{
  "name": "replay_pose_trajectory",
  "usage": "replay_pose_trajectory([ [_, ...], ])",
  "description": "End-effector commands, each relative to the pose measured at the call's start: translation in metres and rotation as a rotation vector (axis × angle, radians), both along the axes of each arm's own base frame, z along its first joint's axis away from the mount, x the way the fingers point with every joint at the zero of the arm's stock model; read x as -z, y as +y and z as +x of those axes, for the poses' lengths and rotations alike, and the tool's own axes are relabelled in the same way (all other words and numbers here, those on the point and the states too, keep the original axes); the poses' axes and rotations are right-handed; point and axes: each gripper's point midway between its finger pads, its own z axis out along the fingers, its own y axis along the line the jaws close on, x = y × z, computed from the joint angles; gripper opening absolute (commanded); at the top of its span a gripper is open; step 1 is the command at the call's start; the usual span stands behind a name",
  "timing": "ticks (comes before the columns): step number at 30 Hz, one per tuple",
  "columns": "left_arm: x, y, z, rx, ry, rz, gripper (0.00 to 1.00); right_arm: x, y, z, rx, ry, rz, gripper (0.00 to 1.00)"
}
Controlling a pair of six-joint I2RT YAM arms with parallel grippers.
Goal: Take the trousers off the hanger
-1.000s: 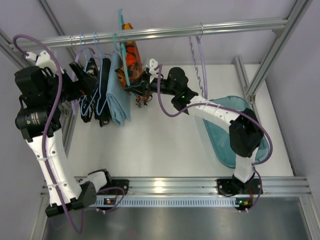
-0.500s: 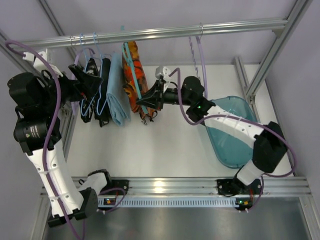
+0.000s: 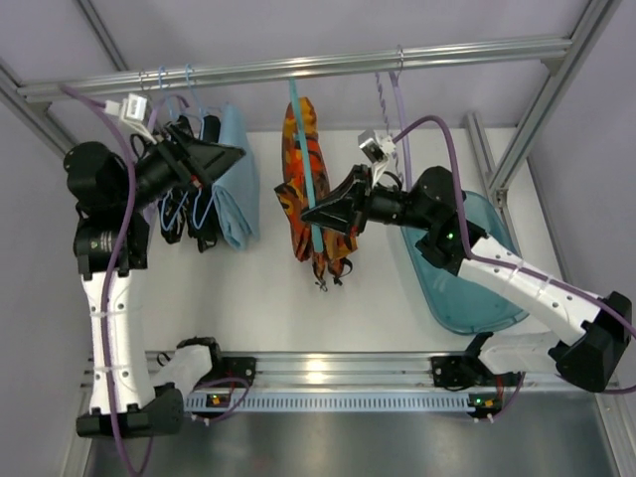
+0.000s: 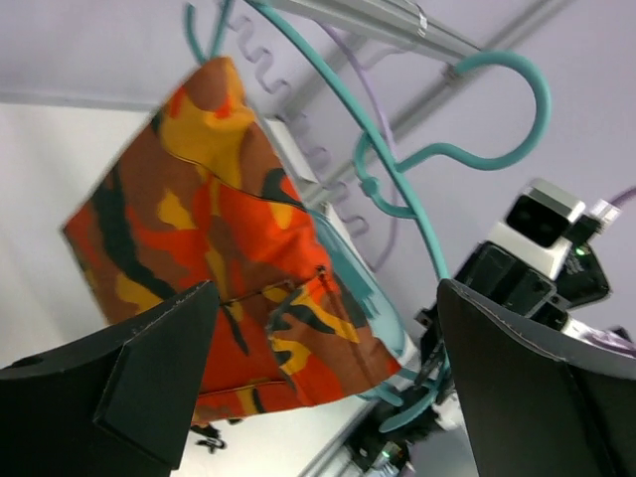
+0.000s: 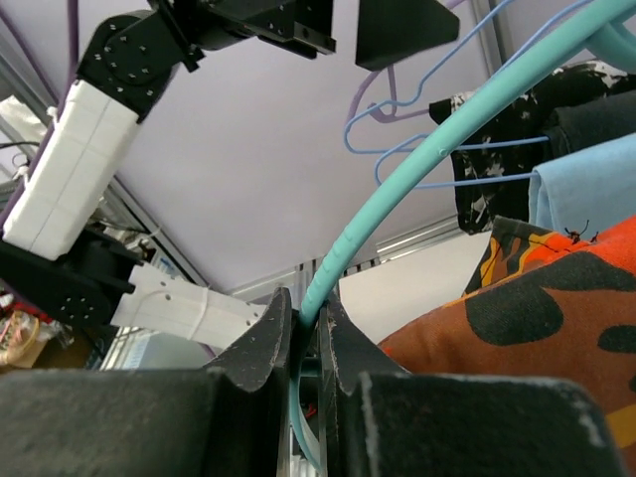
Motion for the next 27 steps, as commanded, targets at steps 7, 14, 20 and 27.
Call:
replay_pose_trajectory([
  [7, -0.027, -0.075, -0.003, 0.28, -0.079, -0.098, 0.98, -0.096, -0.043, -0.028, 0.07, -0.211, 0.288, 0.0],
  [14, -0.002, -0.13, 0.001, 0.408, 0.03, -0.113, 0.96, -0.092, -0.038, -0.026, 0.069, -0.217, 0.272, 0.0],
  [20, 0.002, -0.162, -0.003, 0.495, 0.059, -0.148, 0.83, -0.09, -0.033, -0.022, 0.075, -0.21, 0.261, 0.0],
  [27, -0.009, -0.172, -0.009, 0.528, 0.042, -0.25, 0.46, -0.074, -0.027, -0.015, 0.094, -0.205, 0.211, 0.0],
])
